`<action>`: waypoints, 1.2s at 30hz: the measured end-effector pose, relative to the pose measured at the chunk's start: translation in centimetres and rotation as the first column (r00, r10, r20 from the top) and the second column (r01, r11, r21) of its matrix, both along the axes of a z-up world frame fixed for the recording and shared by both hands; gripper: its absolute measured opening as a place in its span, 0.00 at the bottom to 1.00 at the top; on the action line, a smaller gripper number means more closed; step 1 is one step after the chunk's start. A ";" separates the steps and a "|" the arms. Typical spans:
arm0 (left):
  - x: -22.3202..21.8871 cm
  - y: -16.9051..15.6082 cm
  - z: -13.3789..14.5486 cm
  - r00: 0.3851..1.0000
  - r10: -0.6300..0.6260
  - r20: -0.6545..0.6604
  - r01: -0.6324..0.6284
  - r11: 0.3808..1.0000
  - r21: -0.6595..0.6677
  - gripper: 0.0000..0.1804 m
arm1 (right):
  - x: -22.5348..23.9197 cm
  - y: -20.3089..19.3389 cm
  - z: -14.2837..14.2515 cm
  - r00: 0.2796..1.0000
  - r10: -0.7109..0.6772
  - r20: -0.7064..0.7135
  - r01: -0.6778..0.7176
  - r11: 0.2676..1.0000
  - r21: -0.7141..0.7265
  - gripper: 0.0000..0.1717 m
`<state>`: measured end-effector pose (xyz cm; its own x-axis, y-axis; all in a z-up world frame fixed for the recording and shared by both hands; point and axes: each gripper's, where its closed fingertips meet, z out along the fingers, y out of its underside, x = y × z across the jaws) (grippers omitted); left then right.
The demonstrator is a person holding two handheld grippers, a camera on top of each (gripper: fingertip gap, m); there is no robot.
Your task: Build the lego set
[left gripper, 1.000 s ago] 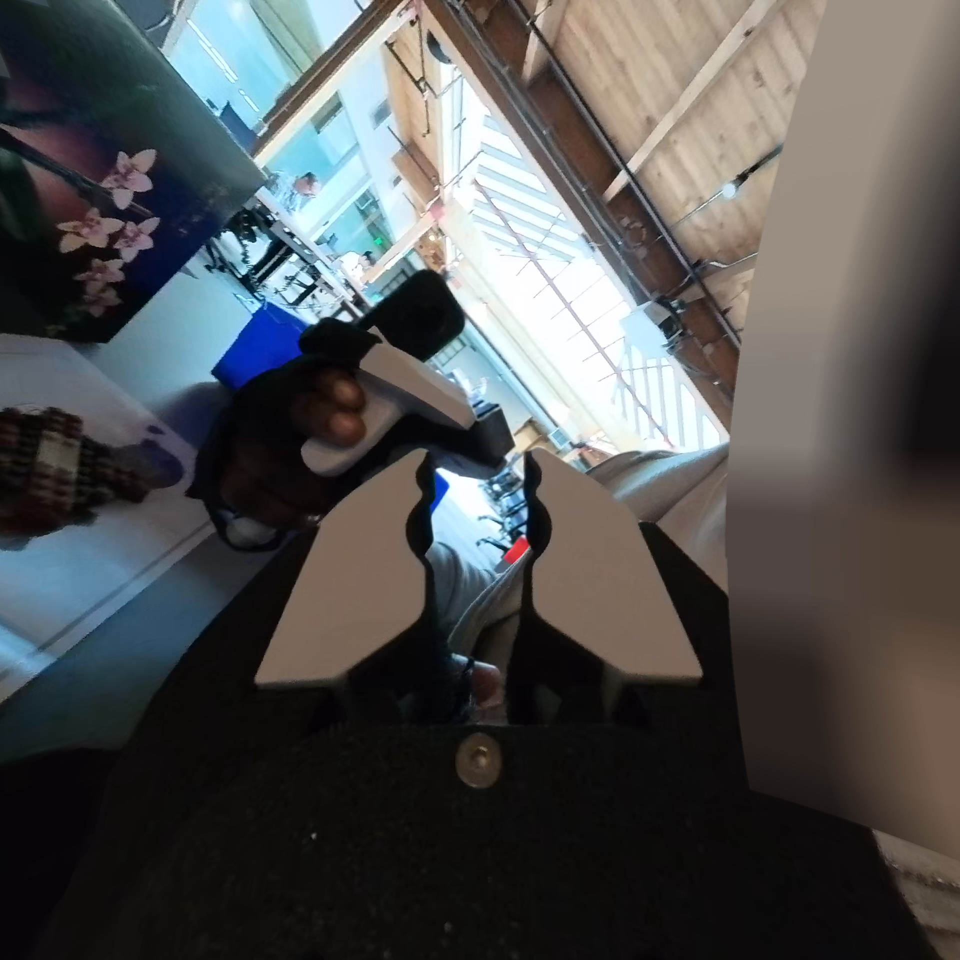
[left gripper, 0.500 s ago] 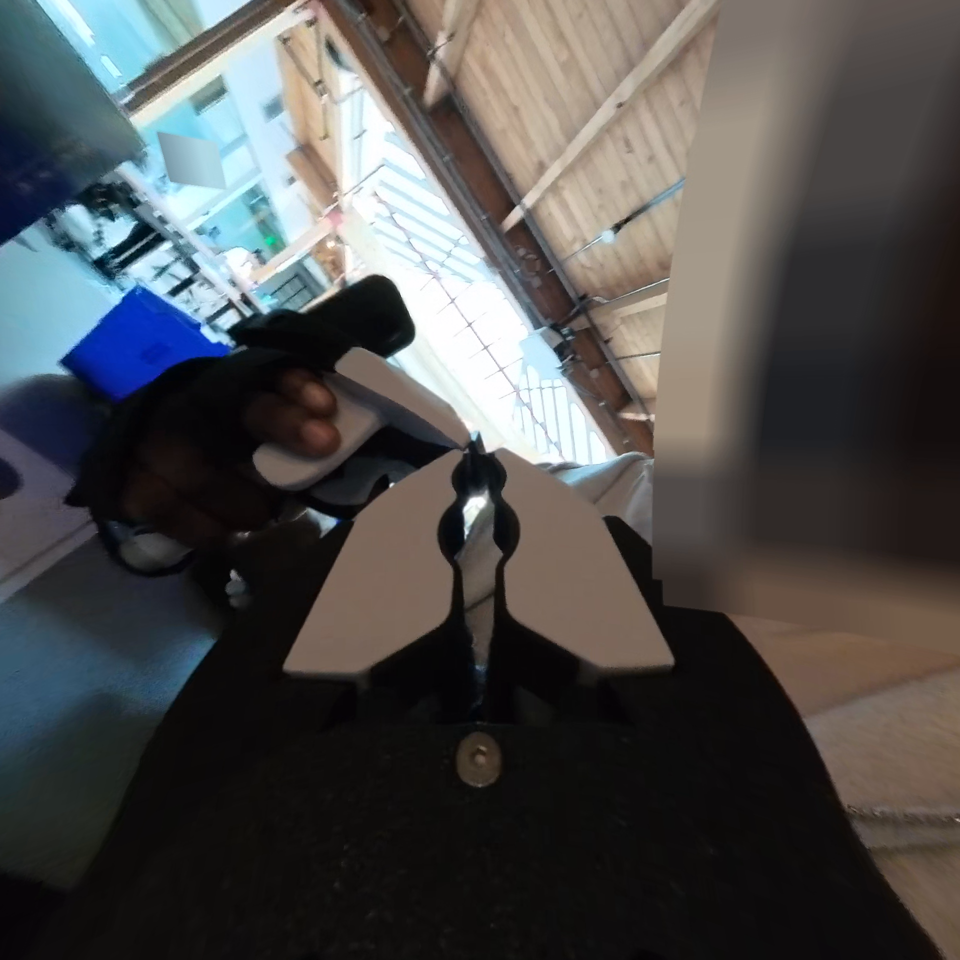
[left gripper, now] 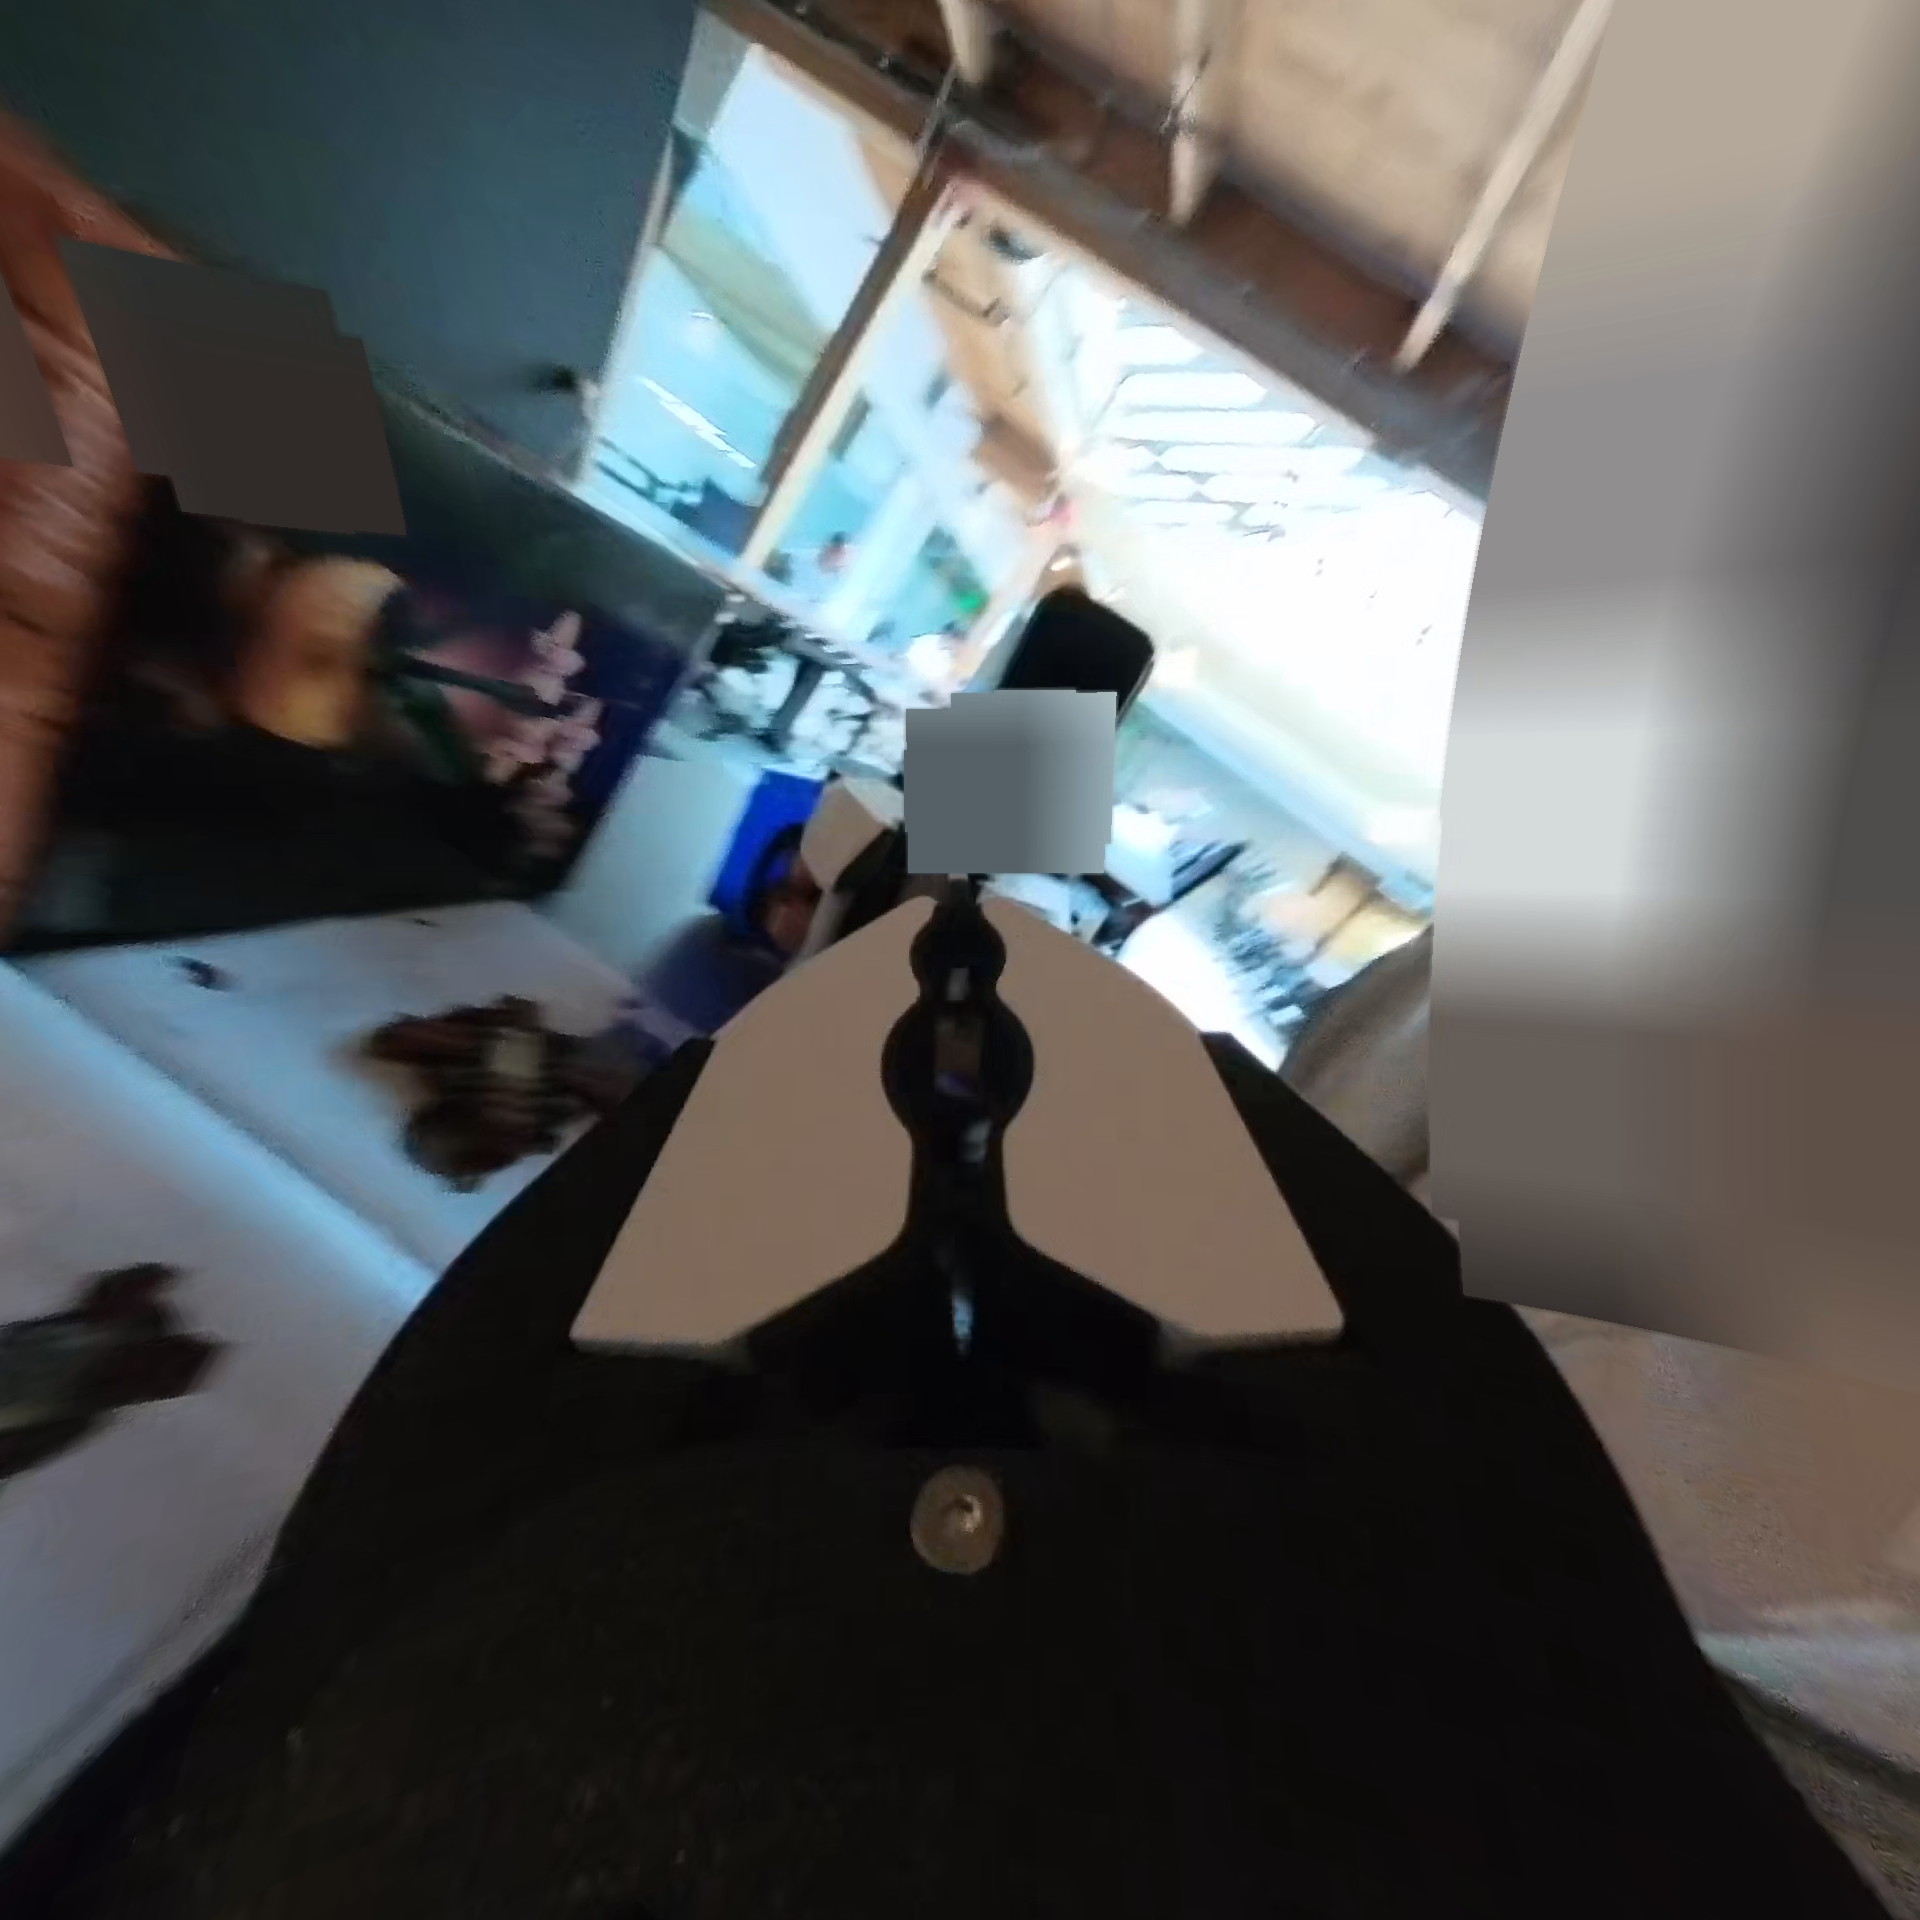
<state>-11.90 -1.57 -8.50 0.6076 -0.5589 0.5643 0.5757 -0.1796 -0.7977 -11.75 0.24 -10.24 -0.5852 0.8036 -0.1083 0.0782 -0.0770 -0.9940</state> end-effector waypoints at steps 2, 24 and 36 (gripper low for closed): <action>0.2 0.2 -0.3 0.999 0.012 -0.053 -0.012 1.000 0.000 0.01 | 0.2 0.9 -0.3 0.993 -0.060 0.097 0.063 0.998 -0.023 0.10; 3.6 1.1 -2.5 0.959 -0.059 -0.277 0.047 0.998 -0.049 0.01 | 2.6 -1.1 -0.7 0.974 0.113 0.196 -0.075 0.979 -0.192 0.00; 1.5 -2.3 -7.3 0.845 -0.008 -0.535 -0.156 0.953 -0.261 0.25 | 0.5 0.8 -2.0 0.982 -0.191 -0.002 0.183 0.939 0.291 0.00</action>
<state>-10.43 -3.88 -15.75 0.8894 -0.3657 0.2744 0.1065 -0.4180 -0.9022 -11.28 1.00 -12.29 -0.4212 0.8974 0.1316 0.1164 0.1973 -0.9734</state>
